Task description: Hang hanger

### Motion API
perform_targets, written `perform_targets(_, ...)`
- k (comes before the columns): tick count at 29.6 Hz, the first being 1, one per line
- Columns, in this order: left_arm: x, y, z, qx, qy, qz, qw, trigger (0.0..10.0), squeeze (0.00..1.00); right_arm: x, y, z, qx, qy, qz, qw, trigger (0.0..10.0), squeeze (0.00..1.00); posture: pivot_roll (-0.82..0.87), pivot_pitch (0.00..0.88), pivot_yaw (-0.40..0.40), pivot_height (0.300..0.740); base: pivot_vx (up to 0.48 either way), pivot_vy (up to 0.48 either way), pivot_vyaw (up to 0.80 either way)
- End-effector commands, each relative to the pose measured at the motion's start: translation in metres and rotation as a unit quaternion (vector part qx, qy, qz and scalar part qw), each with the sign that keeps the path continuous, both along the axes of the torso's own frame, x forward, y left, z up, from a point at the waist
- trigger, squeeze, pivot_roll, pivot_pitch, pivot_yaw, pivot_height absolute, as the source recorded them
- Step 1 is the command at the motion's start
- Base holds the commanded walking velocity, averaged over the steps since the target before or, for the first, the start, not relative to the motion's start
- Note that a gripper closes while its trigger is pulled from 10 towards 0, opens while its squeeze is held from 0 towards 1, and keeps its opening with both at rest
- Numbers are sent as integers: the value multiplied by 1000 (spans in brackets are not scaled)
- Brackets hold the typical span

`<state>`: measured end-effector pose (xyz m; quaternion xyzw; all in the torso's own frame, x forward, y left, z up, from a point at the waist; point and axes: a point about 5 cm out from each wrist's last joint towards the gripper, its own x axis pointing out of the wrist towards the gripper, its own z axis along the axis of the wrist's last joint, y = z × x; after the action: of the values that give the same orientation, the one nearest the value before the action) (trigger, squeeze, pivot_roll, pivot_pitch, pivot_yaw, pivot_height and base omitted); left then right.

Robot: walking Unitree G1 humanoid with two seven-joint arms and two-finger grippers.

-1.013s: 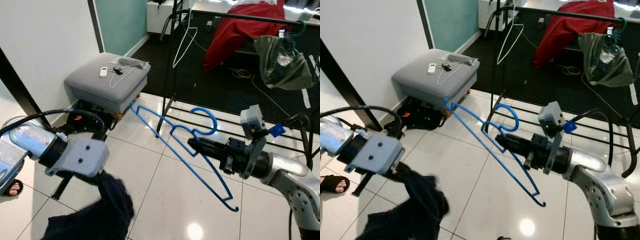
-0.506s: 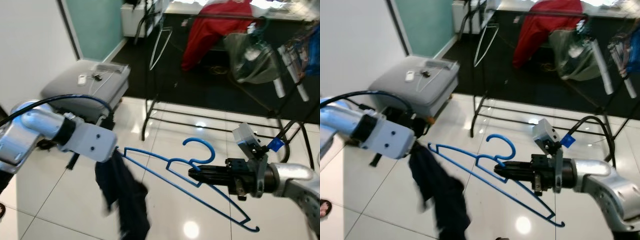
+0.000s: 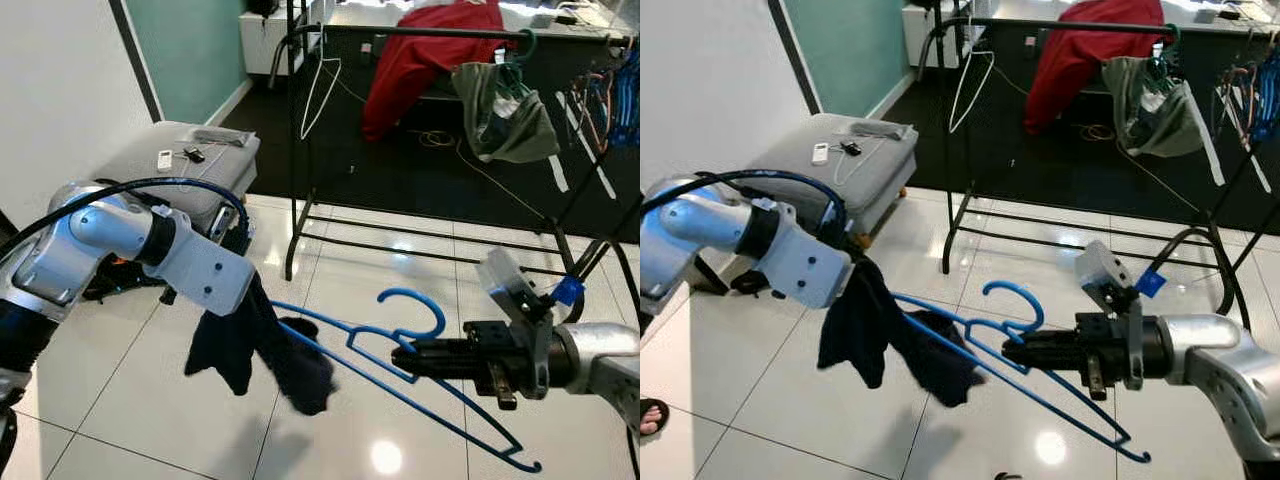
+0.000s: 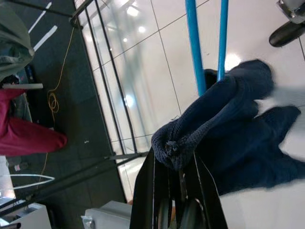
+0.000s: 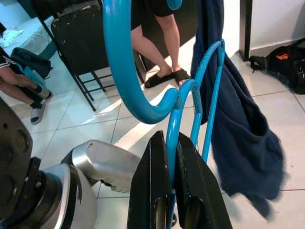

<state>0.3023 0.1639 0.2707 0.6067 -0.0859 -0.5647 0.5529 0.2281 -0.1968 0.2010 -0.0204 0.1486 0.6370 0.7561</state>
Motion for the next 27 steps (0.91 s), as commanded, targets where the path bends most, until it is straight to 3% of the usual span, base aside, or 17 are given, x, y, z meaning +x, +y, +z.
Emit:
perform_targets(1,2,6,15,-1,-37,-3,999,10000,0,-1,-3,-3,-15,3,7,1000,10000,0,-60,104,62,740,0,0,0)
perform_targets(6,7,29,21,60,-68,33,995,10000,0,5,-13,3,-34,-8,2,999,10000,0,-53,104,57,740,0,0,0)
perform_targets(13,9,45,19,81,-58,66,993,10000,0,9,-19,10,-39,-17,3,999,10000,0,-49,101,50,740,0,0,0)
perform_targets(21,4,30,23,35,-76,6,996,10000,0,11,-11,11,-30,-25,18,999,10000,0,-46,95,42,740,0,0,0)
perform_targets(27,2,24,24,47,-94,-24,994,10000,0,18,-9,17,-32,-40,27,998,10000,0,-45,92,42,740,0,0,0)
